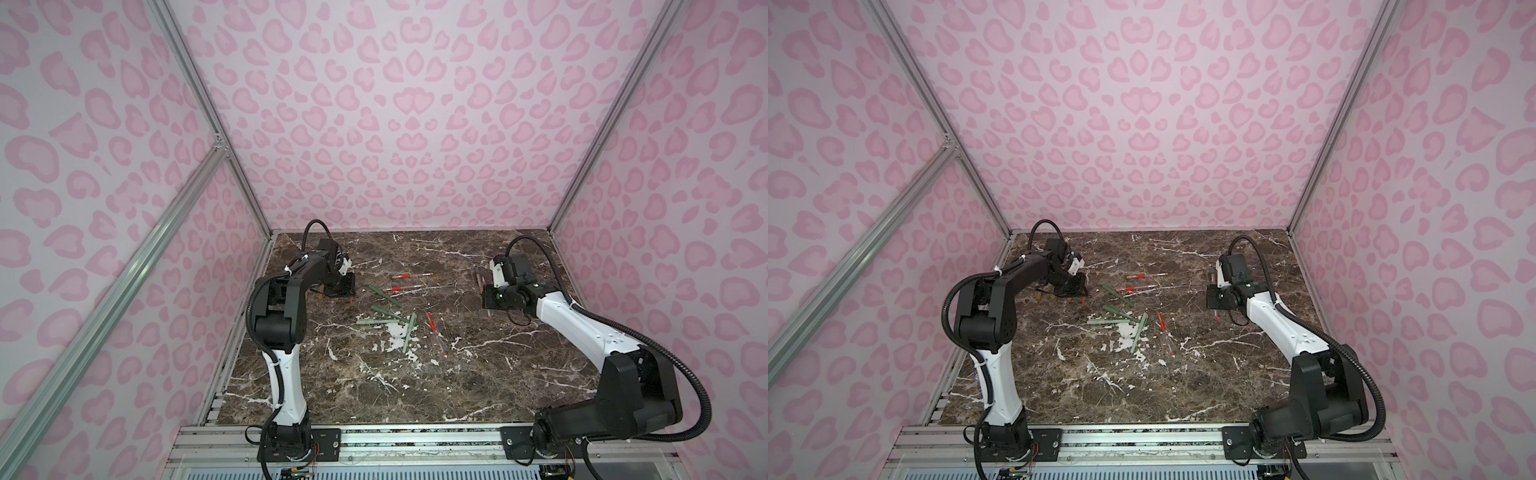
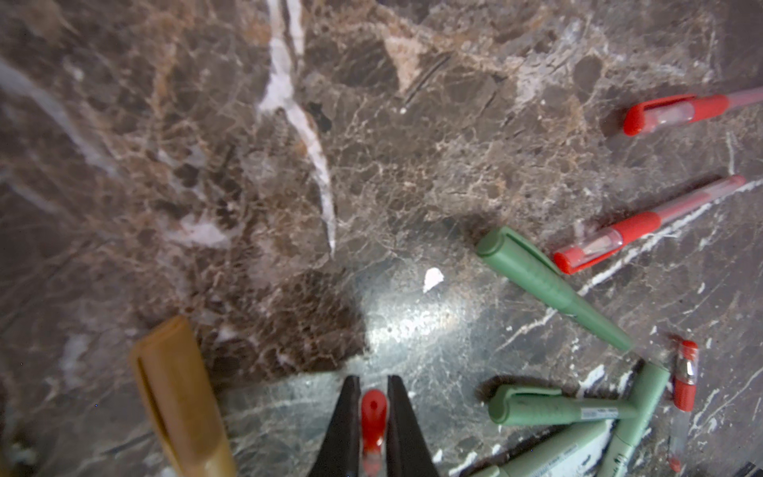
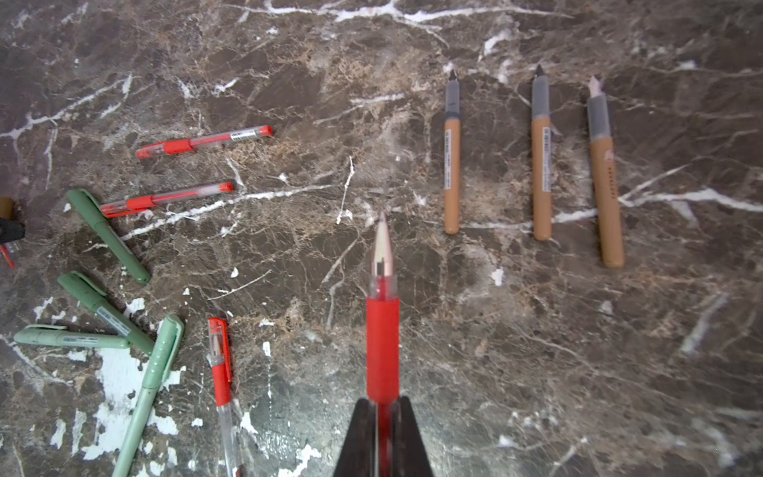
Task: Open the pen caps
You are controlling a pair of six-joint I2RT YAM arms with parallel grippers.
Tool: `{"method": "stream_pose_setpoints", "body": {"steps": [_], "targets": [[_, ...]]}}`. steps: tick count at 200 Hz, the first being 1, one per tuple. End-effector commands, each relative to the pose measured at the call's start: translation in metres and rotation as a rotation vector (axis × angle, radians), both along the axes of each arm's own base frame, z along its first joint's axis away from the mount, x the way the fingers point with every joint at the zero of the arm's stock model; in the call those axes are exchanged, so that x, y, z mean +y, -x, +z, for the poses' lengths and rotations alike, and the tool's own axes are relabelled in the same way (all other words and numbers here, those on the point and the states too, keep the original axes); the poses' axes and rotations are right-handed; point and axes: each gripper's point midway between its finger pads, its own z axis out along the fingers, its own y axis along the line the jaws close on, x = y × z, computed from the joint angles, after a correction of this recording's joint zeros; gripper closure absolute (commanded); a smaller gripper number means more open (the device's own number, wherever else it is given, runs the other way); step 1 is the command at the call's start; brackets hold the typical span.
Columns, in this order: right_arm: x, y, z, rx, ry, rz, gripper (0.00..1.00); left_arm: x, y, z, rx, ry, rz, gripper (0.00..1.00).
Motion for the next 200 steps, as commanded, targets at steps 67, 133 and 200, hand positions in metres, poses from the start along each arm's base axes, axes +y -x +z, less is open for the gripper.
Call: {"method": "stream_pose_setpoints", "body": {"steps": [67, 133, 200], "targets": [[-0.040, 0.011, -0.014, 0.075, 0.041, -0.027, 1.00, 0.007, -0.003, -0.010, 0.038, -0.050, 0.016, 0.78], [-0.073, 0.011, -0.014, 0.098, 0.063, -0.074, 1.00, 0.007, -0.006, 0.002, 0.019, -0.050, 0.015, 0.59], [-0.105, 0.009, -0.037, 0.179, 0.150, -0.119, 1.00, 0.003, 0.007, 0.069, -0.144, -0.019, 0.000, 0.50]]}}
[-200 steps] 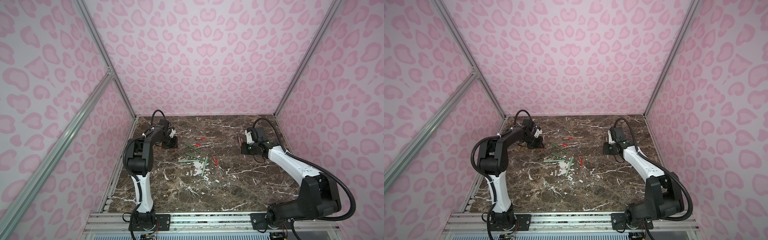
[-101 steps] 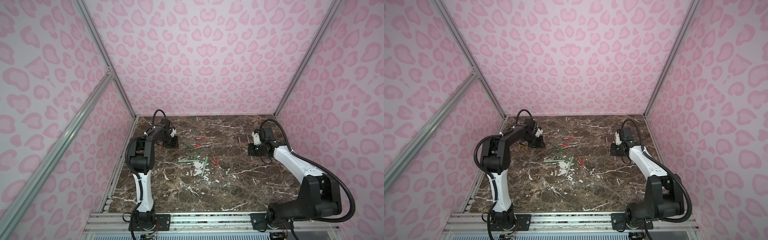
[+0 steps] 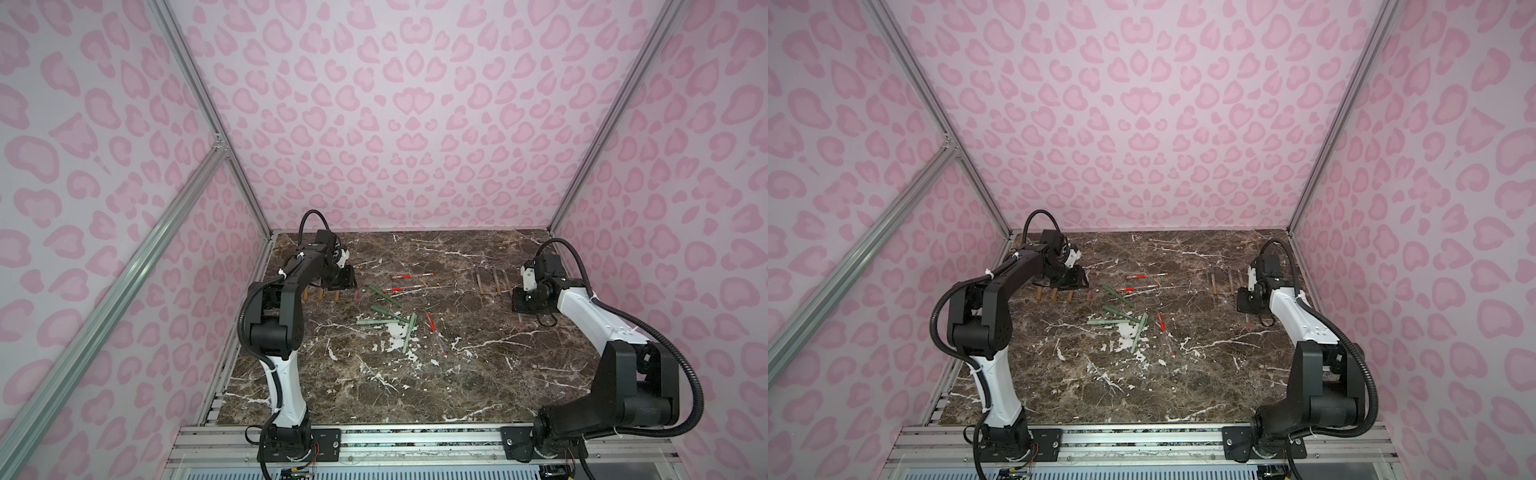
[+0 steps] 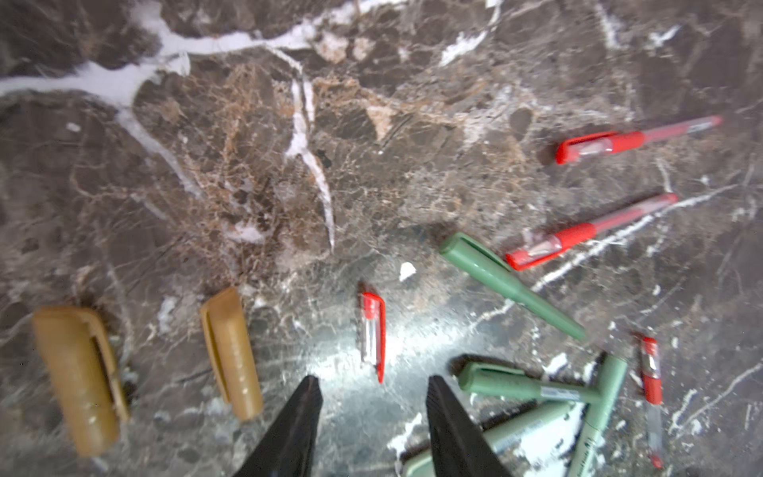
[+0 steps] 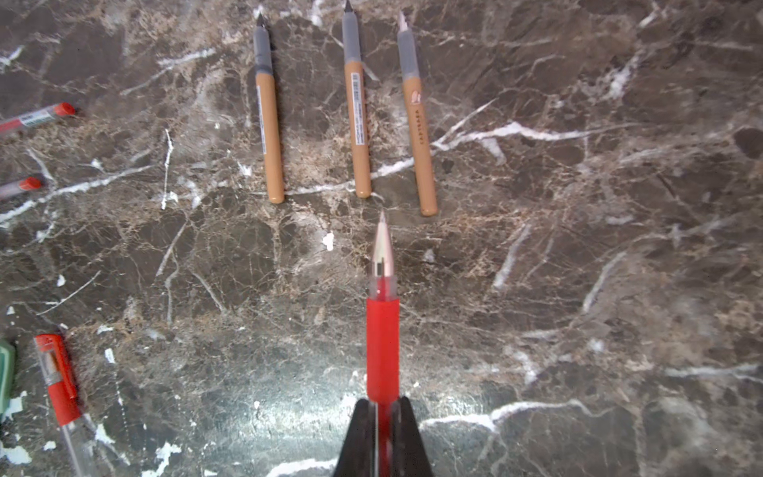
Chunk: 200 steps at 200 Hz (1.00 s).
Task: Open the pen caps
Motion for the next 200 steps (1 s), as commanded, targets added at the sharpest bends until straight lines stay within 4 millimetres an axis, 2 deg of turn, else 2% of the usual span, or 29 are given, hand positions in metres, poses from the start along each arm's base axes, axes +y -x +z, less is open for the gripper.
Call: {"method": "stream_pose_setpoints", "body": {"steps": [1, 15, 35, 39, 83, 146, 200], "targets": [[-0.009, 0.001, -0.012, 0.044, 0.054, 0.004, 1.00, 0.001, 0.008, 0.017, -0.048, 0.001, -0.009, 0.50], [-0.010, 0.003, -0.025, 0.088, 0.059, 0.006, 1.00, 0.005, 0.016, 0.027, -0.092, -0.014, -0.011, 0.46], [-0.013, 0.007, -0.043, 0.146, 0.070, 0.000, 0.99, 0.013, 0.023, 0.043, -0.169, -0.048, -0.003, 0.33], [-0.014, 0.008, -0.046, 0.156, 0.078, -0.003, 0.99, 0.014, 0.031, 0.037, -0.160, -0.057, -0.005, 0.32], [-0.020, 0.013, -0.065, 0.221, 0.107, -0.005, 0.99, 0.023, 0.050, 0.050, -0.274, -0.088, -0.004, 0.18], [-0.023, 0.014, -0.081, 0.280, 0.127, 0.008, 0.94, 0.025, 0.058, 0.058, -0.325, -0.097, -0.013, 0.10], [-0.024, 0.016, -0.085, 0.294, 0.133, 0.006, 0.79, 0.026, 0.057, 0.060, -0.327, -0.097, -0.008, 0.09]]}}
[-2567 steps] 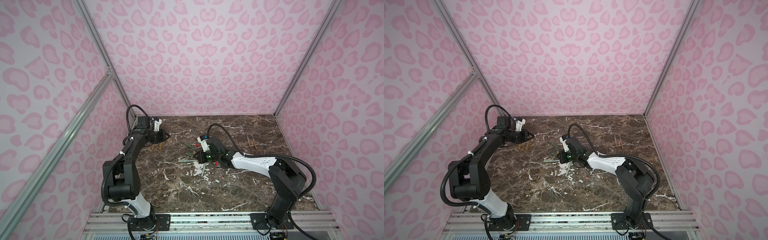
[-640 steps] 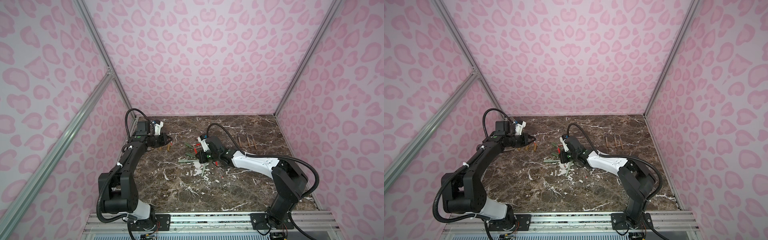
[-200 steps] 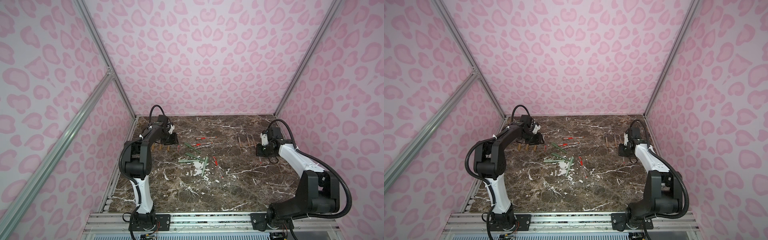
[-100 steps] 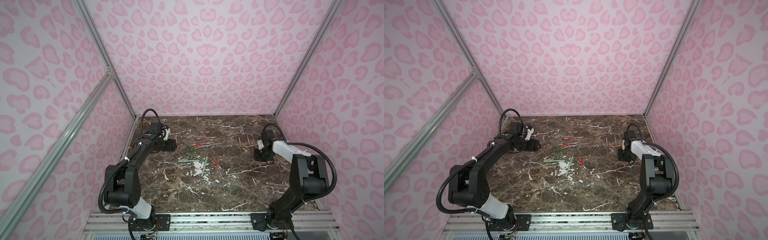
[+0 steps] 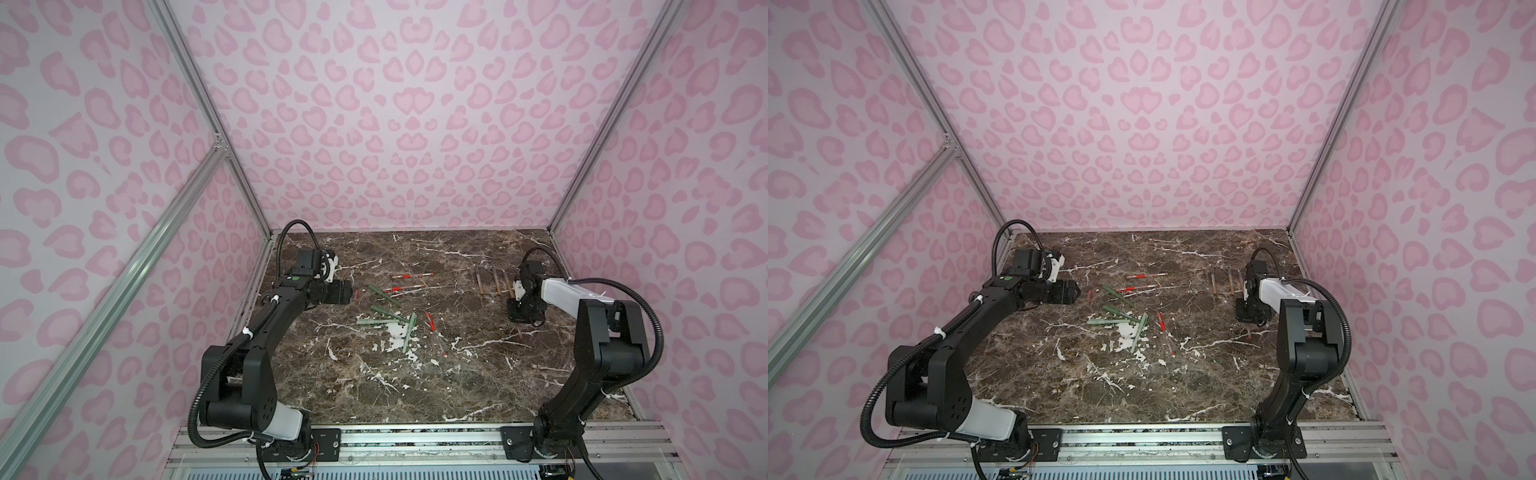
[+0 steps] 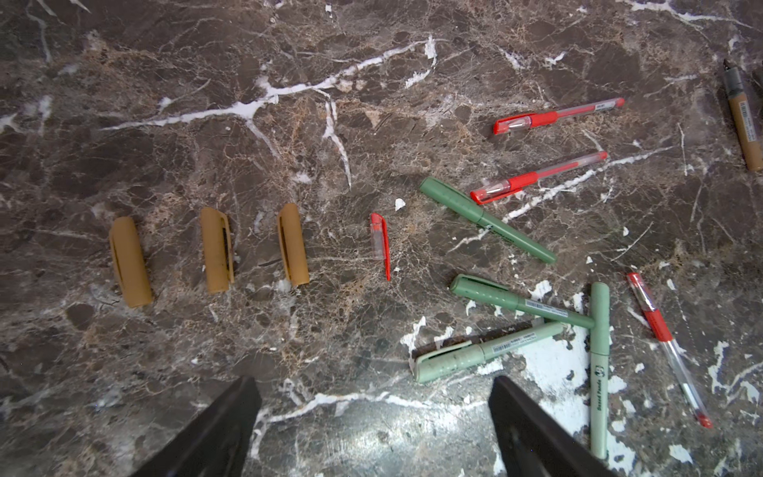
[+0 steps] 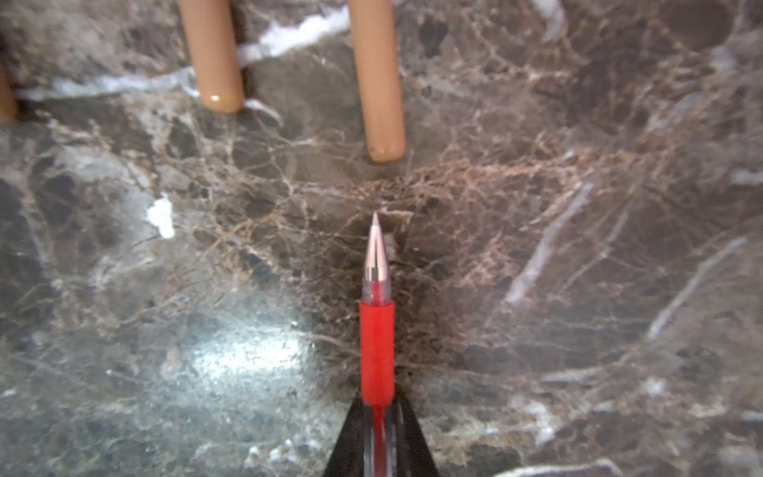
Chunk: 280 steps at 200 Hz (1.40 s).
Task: Open the pen caps
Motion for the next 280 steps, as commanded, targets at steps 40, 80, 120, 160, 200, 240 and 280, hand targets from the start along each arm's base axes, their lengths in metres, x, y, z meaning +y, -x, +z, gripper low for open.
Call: {"method": "stream_pose_setpoints", "body": {"steps": [40, 80, 120, 160, 200, 240, 280], "targets": [[-0.002, 0.007, 0.000, 0.016, 0.012, 0.002, 0.75, 0.001, -0.006, 0.009, -0.033, -0.004, -0.003, 0.09], [-0.002, 0.004, 0.024, -0.041, 0.018, 0.007, 0.68, 0.002, -0.007, 0.012, -0.036, -0.009, 0.000, 0.09], [0.013, 0.009, 0.054, -0.118, 0.004, 0.033, 0.64, 0.004, -0.007, 0.013, -0.039, -0.012, 0.003, 0.09], [0.083, 0.010, 0.073, -0.194, -0.097, 0.097, 0.62, 0.004, -0.007, 0.013, -0.037, -0.011, 0.005, 0.08], [0.168, 0.010, 0.078, -0.204, -0.146, 0.213, 0.63, 0.002, -0.008, 0.011, -0.031, 0.000, 0.004, 0.07], [0.221, 0.022, 0.057, -0.147, -0.147, 0.291, 0.64, 0.002, -0.008, 0.011, -0.024, 0.006, 0.004, 0.06], [0.257, 0.042, 0.032, -0.092, -0.152, 0.360, 0.65, 0.001, -0.008, 0.012, -0.024, 0.010, 0.002, 0.05]]}}
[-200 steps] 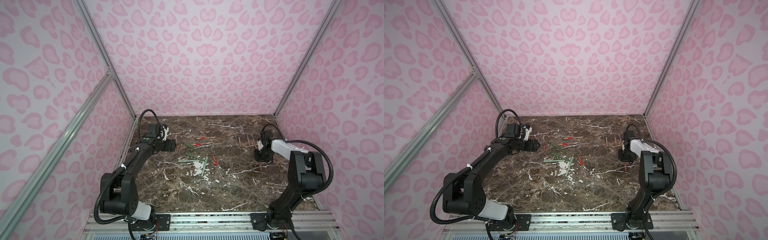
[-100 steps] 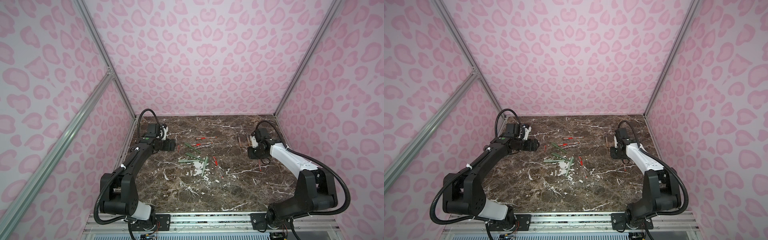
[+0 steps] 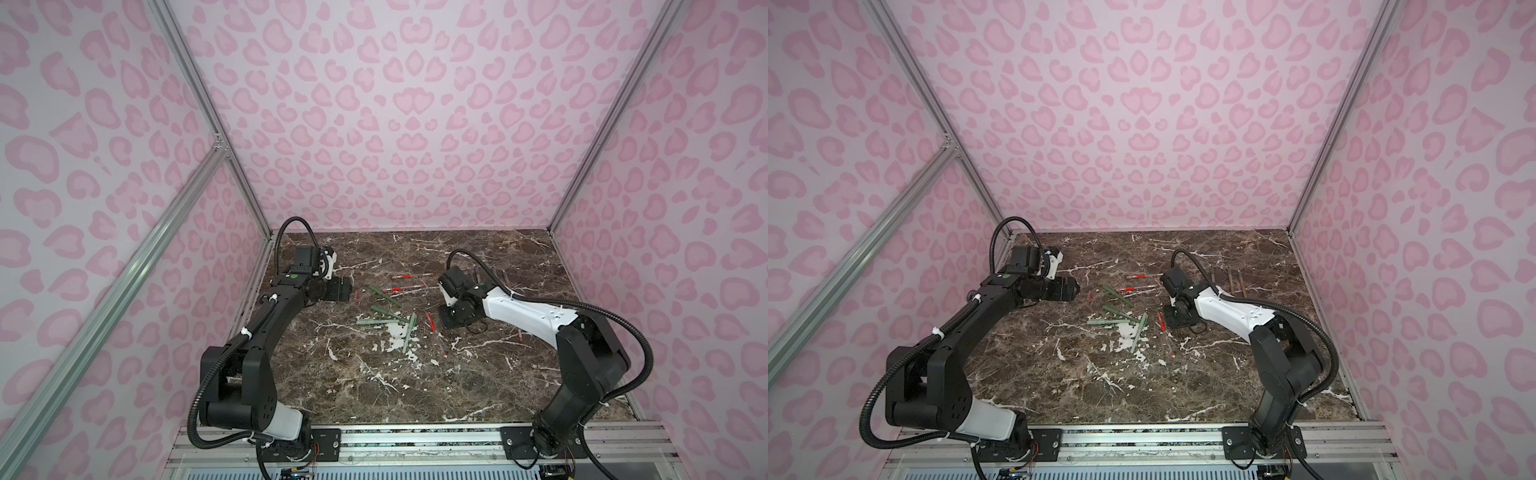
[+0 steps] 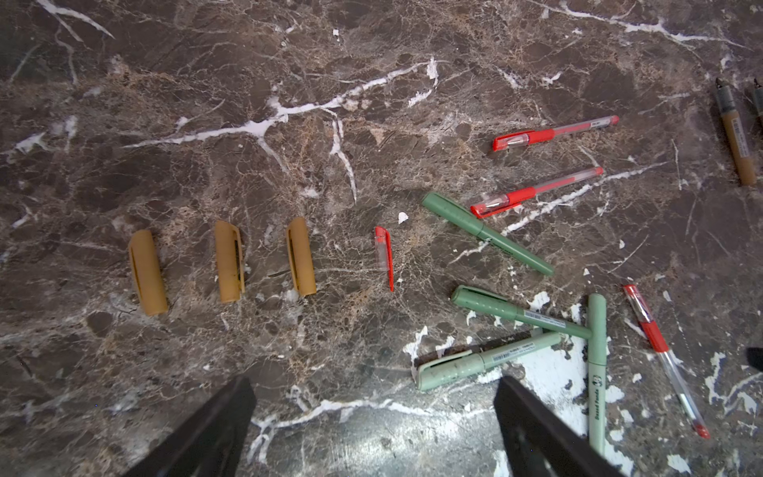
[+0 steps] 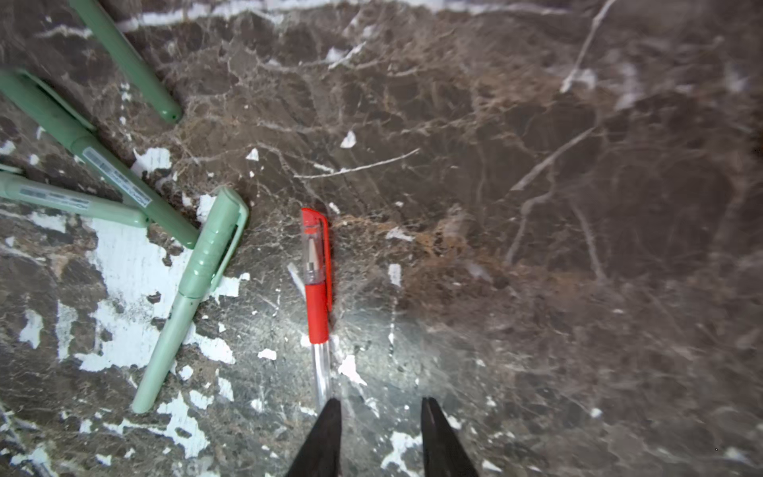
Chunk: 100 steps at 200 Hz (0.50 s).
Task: Open the pen caps
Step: 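Move the right gripper to the pile and grasp a capped red gel pen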
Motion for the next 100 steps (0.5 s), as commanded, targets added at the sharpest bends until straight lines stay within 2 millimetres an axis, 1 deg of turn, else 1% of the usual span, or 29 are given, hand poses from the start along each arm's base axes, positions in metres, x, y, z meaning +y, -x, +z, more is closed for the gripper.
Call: {"method": "stream_pose_setpoints", "body": {"steps": [1, 29, 100], "targets": [[0.014, 0.007, -0.011, 0.021, -0.001, -0.006, 0.65, -0.002, -0.003, 0.003, -0.005, 0.009, -0.006, 0.05], [0.023, 0.012, -0.021, 0.037, 0.005, 0.011, 0.66, -0.001, -0.002, 0.004, -0.005, 0.009, -0.005, 0.04], [0.024, 0.016, -0.040, 0.072, 0.032, 0.027, 0.78, -0.002, -0.003, 0.003, -0.001, 0.014, -0.007, 0.04]]}}
